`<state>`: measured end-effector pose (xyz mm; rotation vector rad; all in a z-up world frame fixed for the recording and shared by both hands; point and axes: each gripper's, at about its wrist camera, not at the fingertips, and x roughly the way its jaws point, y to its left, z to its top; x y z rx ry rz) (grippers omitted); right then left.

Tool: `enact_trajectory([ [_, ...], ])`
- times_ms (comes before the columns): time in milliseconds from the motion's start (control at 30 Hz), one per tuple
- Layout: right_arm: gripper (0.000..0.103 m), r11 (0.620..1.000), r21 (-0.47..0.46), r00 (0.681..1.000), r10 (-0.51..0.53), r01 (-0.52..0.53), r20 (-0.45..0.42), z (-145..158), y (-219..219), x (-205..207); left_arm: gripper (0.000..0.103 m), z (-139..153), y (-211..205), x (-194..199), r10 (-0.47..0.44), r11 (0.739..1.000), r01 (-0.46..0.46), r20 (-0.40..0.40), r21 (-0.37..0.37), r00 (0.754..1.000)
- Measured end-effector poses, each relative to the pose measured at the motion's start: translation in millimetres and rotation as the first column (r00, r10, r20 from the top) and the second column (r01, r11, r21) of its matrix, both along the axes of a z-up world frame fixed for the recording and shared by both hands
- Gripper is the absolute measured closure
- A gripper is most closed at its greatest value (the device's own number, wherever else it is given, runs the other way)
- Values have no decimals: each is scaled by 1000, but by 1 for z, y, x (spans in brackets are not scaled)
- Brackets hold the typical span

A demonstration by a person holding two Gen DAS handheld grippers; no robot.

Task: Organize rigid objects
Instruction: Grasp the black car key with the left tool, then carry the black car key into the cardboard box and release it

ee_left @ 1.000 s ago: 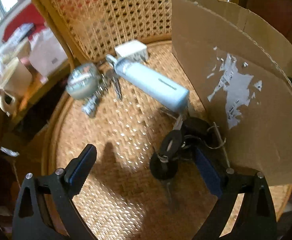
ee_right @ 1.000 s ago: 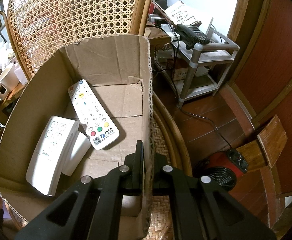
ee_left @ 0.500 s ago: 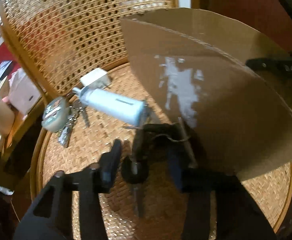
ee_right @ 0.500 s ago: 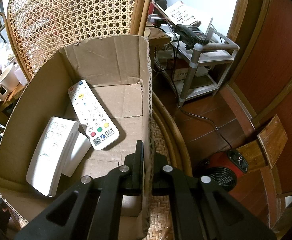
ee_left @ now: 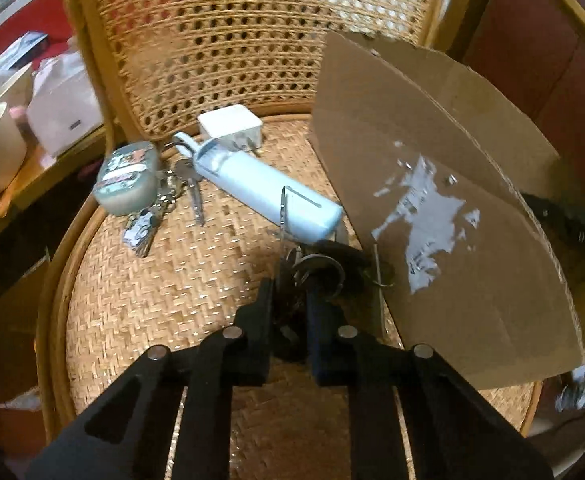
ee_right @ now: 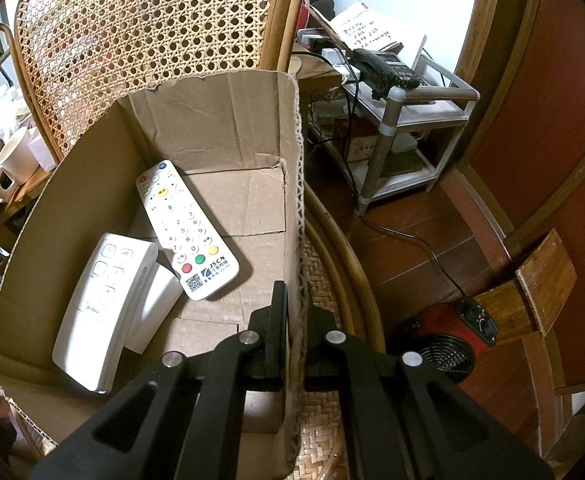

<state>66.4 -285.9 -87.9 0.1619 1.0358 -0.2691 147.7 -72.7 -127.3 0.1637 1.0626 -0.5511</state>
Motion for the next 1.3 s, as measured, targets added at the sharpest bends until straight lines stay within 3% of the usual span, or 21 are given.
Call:
enact_trajectory([
  [200, 98, 1000, 0, 1000, 1, -1, 0, 0, 0, 0, 90, 9, 10, 0, 37, 998, -38, -14, -49, 999],
  [333, 98, 1000, 0, 1000, 0, 0, 0, 0, 1, 0, 90, 17, 21, 7, 121, 985, -125, -34, -121, 992],
  [667, 98, 1000, 0, 1000, 0, 0, 1, 0, 0, -1, 90, 58, 15, -5, 145, 981, -126, 122, -149, 982],
  [833, 98, 1000, 1, 1000, 0, 0, 1, 0, 0, -1, 90, 78, 13, -12, 152, 982, -124, 214, -141, 965],
  [933, 98, 1000, 0, 1000, 1, -1, 1, 0, 0, -1, 90, 93, 16, -15, 180, 975, -140, 239, -175, 954],
  [1067, 98, 1000, 1, 1000, -1, 1, 1, 0, 0, -1, 90, 107, 23, -17, 221, 951, -163, 211, -264, 952],
  [1300, 98, 1000, 15, 1000, -11, 11, 11, 0, -2, -3, 90, 139, 8, -40, 273, 933, -177, 298, -312, 915],
])
